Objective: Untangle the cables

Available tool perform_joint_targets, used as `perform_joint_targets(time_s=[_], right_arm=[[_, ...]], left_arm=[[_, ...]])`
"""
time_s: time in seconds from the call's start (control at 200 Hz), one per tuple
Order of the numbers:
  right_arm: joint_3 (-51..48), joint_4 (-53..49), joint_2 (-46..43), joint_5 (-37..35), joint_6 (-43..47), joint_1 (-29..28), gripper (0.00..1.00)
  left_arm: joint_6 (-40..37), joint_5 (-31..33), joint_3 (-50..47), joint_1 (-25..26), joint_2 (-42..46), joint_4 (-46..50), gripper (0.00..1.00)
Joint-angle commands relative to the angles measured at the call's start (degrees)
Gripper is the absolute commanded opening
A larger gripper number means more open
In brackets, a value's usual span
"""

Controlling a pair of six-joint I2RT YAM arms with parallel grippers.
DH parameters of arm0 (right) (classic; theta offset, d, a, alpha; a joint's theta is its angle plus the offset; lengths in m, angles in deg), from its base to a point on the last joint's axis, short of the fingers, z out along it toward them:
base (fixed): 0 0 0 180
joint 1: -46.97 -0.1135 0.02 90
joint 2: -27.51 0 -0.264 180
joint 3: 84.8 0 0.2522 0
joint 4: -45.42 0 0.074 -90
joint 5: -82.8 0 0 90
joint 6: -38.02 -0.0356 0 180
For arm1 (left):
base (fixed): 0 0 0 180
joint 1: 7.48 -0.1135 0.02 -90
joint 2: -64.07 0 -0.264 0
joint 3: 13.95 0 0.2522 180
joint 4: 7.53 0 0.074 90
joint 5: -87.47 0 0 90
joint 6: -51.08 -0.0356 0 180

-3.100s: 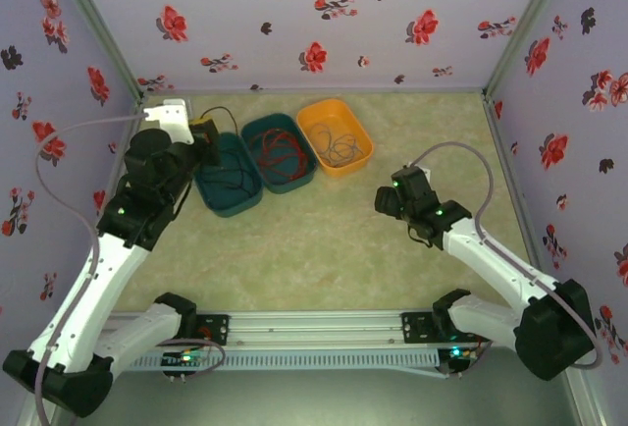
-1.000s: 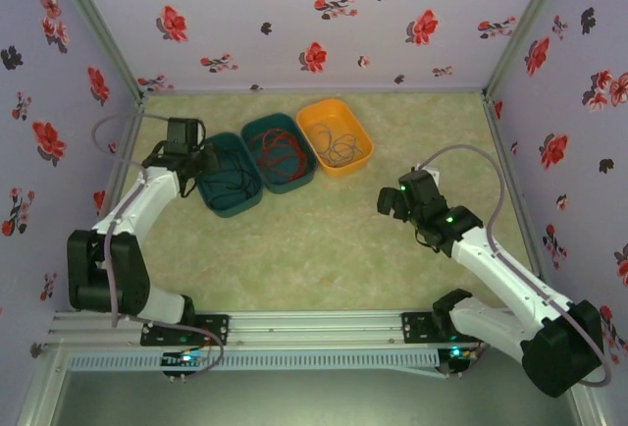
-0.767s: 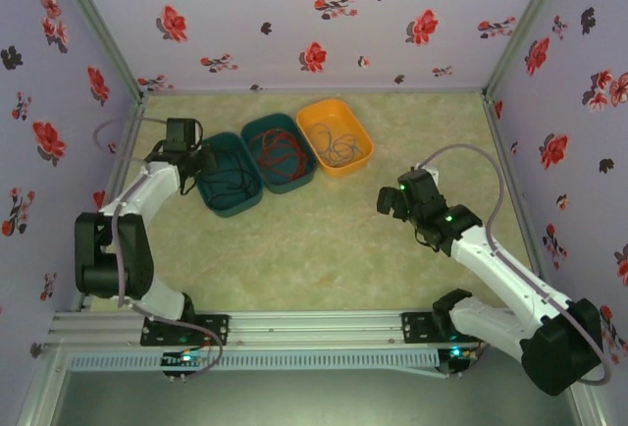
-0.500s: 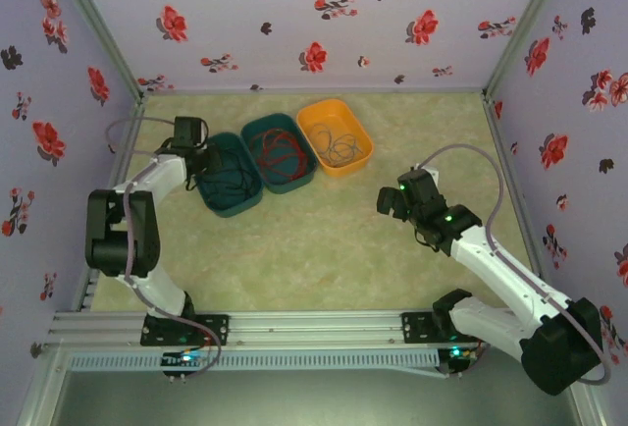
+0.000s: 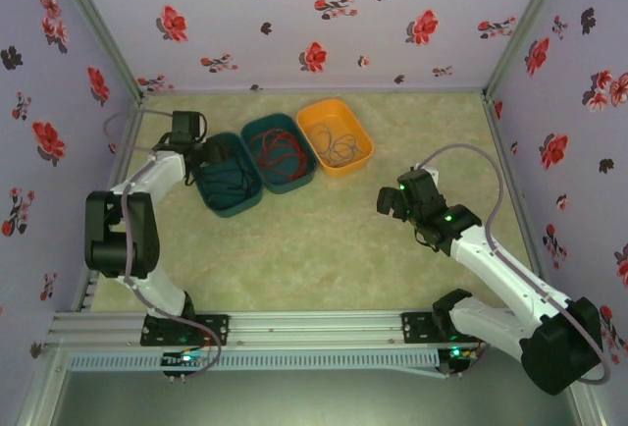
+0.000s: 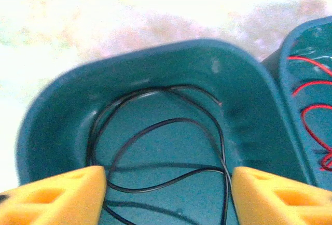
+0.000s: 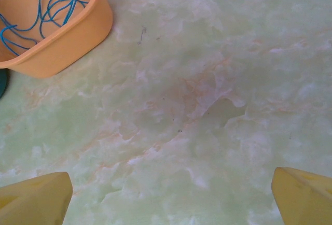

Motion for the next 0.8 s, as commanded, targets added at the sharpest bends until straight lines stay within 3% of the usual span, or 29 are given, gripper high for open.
perform_joint_targets(time_s=[0.0, 0.215, 0.41, 0.795], right_arm=[[1.31, 0.66, 0.39, -0.76, -0.82, 0.36, 0.99], [1.78, 0.74, 0.37, -1.28, -0.58, 0.33, 0.99], [1.92, 0.52, -0.21, -5.97, -0.11, 0.38, 0.99], [0.84, 6.18, 0.66, -22.04, 3.56, 2.96, 0.99]], left_arm=[[-1.65, 3.02, 2.13, -0.18, 3.90, 2.04, 0.80], [-2.44, 3.92, 2.78, -0.05, 8.40, 3.65, 0.99], [-2.66, 5.69, -2.17, 0.02, 20.28, 1.88, 1.00], [-6.91, 13.59, -34.16, 0.12, 52.32, -13.29, 1.00]])
